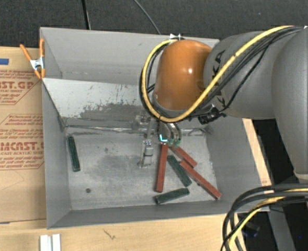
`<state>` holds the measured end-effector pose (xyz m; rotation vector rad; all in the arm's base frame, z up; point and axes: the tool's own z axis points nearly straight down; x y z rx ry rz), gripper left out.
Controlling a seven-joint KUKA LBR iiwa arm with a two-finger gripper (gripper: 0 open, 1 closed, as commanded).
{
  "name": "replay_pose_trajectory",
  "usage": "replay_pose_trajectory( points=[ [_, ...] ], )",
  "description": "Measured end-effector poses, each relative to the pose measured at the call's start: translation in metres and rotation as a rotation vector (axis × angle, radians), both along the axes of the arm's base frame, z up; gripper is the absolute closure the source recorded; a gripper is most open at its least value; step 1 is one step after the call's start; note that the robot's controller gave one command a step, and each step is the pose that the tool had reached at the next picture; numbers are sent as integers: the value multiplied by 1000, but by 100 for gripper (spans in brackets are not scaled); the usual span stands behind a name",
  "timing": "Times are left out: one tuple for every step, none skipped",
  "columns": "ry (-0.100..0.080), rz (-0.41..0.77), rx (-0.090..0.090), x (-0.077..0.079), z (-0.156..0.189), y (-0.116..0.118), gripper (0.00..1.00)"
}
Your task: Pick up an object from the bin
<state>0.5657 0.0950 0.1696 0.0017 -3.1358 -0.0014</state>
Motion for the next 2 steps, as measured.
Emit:
replay_pose_trajectory(
  points=[
    [-7,0,1,2,4,0,0],
    [-12,77,3,5,-7,-16,0]
  ],
)
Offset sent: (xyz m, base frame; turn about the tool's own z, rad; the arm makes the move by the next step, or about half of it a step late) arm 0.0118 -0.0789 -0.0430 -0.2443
